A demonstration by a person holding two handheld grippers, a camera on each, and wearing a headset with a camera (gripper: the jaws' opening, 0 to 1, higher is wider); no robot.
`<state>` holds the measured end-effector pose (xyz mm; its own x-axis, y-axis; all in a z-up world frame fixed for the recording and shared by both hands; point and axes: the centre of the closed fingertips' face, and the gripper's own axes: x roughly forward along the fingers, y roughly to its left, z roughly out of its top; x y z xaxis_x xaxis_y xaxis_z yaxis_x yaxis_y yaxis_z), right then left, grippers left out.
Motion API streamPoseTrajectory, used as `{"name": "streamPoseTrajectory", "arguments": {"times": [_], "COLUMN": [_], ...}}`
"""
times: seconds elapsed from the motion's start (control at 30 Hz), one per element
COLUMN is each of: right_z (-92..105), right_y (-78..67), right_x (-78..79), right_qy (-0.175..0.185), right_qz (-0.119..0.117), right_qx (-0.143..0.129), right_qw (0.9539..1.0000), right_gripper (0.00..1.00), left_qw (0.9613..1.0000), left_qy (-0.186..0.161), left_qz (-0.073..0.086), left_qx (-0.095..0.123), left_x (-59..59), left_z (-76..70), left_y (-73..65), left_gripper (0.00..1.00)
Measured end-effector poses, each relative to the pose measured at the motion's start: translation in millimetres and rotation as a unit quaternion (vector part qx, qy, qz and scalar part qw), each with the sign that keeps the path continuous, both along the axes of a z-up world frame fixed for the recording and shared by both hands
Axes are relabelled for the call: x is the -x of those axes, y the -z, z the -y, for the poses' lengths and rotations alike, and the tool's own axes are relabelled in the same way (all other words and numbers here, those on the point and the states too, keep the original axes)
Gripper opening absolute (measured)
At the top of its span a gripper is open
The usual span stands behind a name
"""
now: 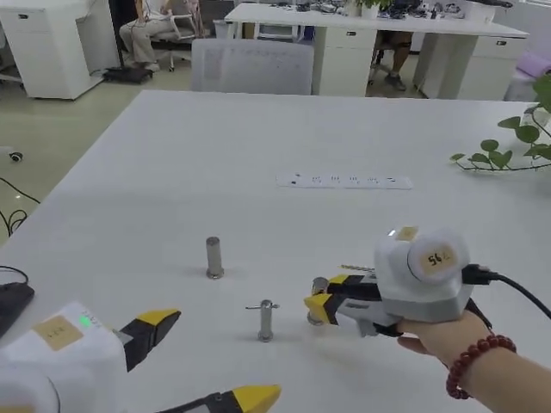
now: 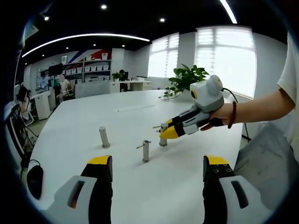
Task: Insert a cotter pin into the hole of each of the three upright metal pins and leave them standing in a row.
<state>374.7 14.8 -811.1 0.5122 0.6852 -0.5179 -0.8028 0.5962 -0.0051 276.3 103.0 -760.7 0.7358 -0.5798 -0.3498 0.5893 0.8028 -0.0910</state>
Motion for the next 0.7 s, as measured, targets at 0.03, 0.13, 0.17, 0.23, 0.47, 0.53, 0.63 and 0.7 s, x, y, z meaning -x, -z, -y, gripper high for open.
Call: {"name": "streamPoseTrajectory", "arguments": {"times": [0.03, 0.13, 0.17, 0.23, 0.47, 0.53, 0.63, 0.7], "right_z": [0.4, 2.2, 2.9, 4.3, 9.9, 10.6, 10.7, 10.8], "right_y": [0.3, 1.9, 2.4, 3.4, 5.2, 6.3, 8.4, 10.7], "right_x": [1.4, 6.3, 8.3, 11.6, 17.6, 18.7, 22.3, 24.2], "right_qy": [0.001, 0.000, 0.000, 0.002, 0.010, 0.012, 0.012, 0.013], "right_qz": [0.000, -0.001, -0.002, -0.003, 0.000, 0.000, 0.001, 0.000], "right_qx": [0.000, 0.002, 0.002, 0.004, 0.006, 0.007, 0.009, 0.009], "right_qw": [1.0000, 1.0000, 1.0000, 1.0000, 0.9999, 0.9999, 0.9999, 0.9999], "right_gripper": [0.13, 0.13, 0.13, 0.13, 0.13, 0.13, 0.13, 0.13], "left_qw": [1.0000, 1.0000, 1.0000, 1.0000, 1.0000, 1.0000, 1.0000, 1.0000], "left_qy": [0.000, 0.002, 0.002, 0.003, 0.003, 0.004, 0.004, 0.005], "left_qz": [0.001, 0.001, 0.001, 0.001, 0.004, 0.004, 0.004, 0.004], "left_qx": [0.000, 0.000, -0.001, -0.001, -0.002, -0.002, -0.003, -0.003], "left_x": [0.5, 1.7, 2.0, 2.5, 3.3, 3.8, 4.2, 4.6], "left_z": [0.1, 0.3, 0.3, 0.2, -0.4, -0.3, -0.5, -0.6], "left_y": [-0.4, -0.5, -0.9, -0.9, -1.9, -2.0, -1.8, -1.5], "left_gripper": [0.79, 0.79, 0.79, 0.78, 0.78, 0.78, 0.78, 0.78]}}
